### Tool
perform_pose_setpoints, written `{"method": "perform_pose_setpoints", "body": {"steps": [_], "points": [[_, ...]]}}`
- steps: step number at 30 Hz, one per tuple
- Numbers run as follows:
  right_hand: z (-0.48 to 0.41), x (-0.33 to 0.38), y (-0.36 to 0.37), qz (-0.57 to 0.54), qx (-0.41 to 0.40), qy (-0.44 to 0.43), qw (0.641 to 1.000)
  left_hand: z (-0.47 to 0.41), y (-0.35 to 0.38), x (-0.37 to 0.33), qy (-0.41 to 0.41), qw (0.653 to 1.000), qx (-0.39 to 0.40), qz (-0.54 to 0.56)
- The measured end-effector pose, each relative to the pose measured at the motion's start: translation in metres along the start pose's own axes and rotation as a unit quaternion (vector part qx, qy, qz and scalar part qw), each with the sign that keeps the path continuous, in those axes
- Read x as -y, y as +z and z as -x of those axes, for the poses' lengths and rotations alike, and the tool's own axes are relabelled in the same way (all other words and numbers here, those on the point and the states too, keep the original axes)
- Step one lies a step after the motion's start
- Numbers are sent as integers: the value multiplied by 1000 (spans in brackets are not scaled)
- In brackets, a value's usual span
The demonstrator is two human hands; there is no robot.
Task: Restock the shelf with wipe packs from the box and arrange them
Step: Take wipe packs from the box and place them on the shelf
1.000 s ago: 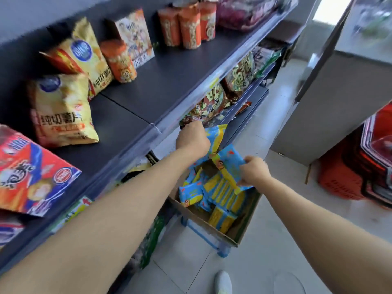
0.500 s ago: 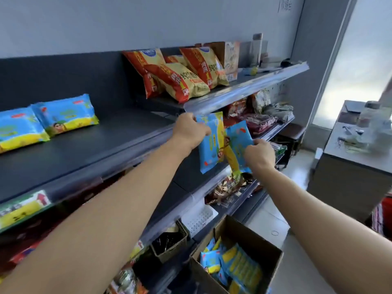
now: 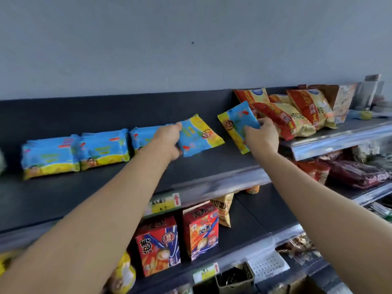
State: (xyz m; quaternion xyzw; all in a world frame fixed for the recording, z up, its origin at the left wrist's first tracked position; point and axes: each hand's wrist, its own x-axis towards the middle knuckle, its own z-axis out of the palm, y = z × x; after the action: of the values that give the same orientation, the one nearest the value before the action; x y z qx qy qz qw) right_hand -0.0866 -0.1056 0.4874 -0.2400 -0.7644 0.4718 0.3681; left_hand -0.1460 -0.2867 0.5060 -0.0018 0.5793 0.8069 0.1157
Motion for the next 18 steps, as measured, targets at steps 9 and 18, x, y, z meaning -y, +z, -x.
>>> {"method": "perform_pose_setpoints", "body": {"steps": [9, 18], "points": [[1, 23, 106, 75, 52, -66, 994, -47, -106, -35, 17, 970, -56, -235], [-34, 22, 140, 225, 120, -118, 960, -76, -116, -47, 174, 832, -2, -528]]}}
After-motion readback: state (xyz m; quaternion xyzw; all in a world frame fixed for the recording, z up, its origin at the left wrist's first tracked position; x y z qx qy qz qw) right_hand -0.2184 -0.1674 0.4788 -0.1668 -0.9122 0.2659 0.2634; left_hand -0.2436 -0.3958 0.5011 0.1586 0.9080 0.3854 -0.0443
